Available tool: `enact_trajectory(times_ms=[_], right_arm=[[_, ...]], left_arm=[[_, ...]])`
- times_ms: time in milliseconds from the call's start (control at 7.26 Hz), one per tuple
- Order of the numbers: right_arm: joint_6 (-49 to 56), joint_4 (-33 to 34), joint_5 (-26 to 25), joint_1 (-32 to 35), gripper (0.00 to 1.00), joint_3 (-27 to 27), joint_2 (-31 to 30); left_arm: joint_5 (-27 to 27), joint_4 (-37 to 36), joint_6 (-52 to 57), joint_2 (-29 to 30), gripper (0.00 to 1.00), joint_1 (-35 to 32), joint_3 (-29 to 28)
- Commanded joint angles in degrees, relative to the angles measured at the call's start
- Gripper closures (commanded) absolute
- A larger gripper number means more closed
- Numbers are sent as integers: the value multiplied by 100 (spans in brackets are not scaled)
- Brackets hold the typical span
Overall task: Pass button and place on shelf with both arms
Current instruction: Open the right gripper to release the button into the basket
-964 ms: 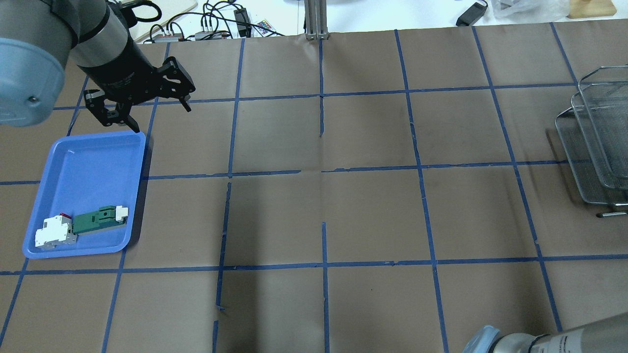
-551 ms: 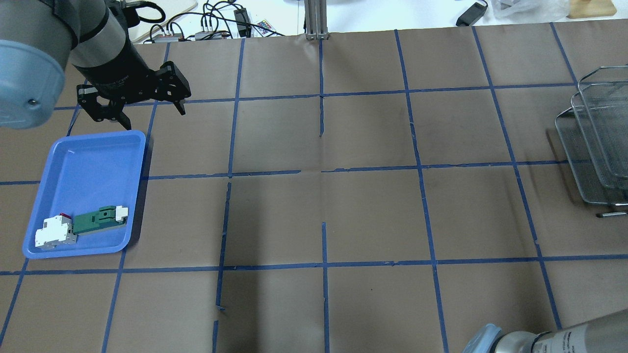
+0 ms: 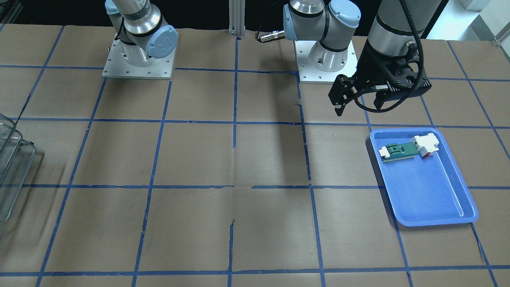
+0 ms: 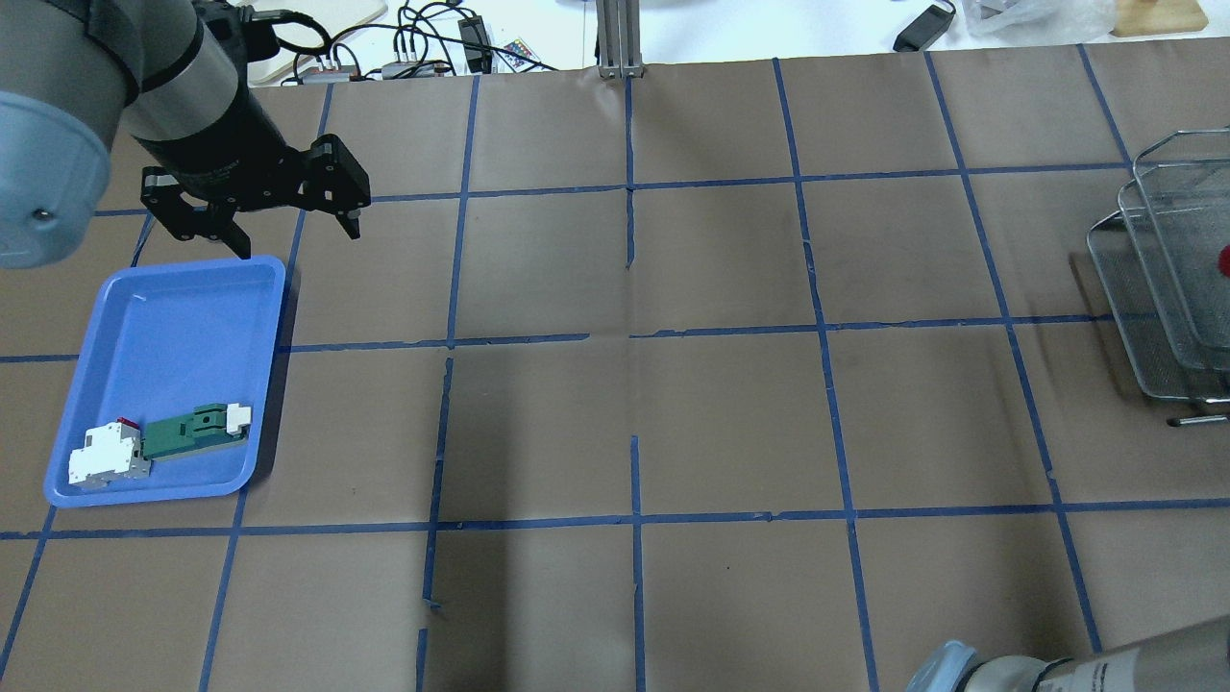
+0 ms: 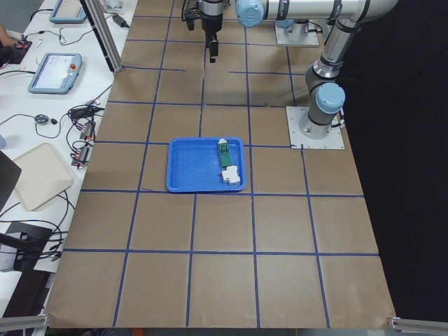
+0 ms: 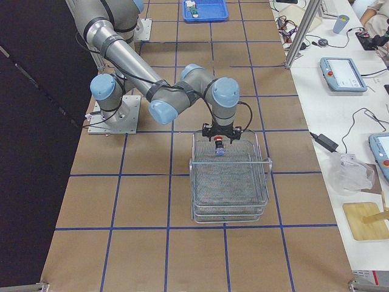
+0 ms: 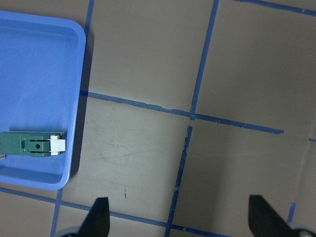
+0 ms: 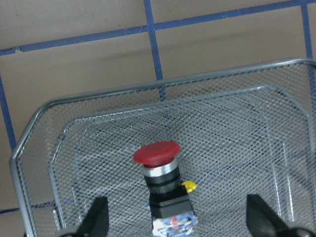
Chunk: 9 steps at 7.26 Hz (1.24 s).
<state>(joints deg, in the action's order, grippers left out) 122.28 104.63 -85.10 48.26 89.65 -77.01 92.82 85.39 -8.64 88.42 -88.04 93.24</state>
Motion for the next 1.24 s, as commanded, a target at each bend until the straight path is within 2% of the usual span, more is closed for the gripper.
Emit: enact_trajectory(times_ms=[0,138,413,551,826,1101], right_arm=[[-876,-135,-41,681,0,34,-549],[-1386,-215,-68,1155,0,69,-857],[-3279,-871,-68,2103,0,193,-1340],[-4194,-918,-155,2692,0,193,-1491],[-6118,-822,-540,3844,0,114,-1501],[-7624,-822,-613,4156,0,17,-1475]], left_arm=[[8,21,631,-210,0,24,167],[17,56,880,-368,0,24,281],[-9,327,1082,-475,0,85,265],[-53,564,1511,-501,0,198,247],[-150,584,1515,-606,0,217,299],[-159,593,1506,-668,0,234,308]])
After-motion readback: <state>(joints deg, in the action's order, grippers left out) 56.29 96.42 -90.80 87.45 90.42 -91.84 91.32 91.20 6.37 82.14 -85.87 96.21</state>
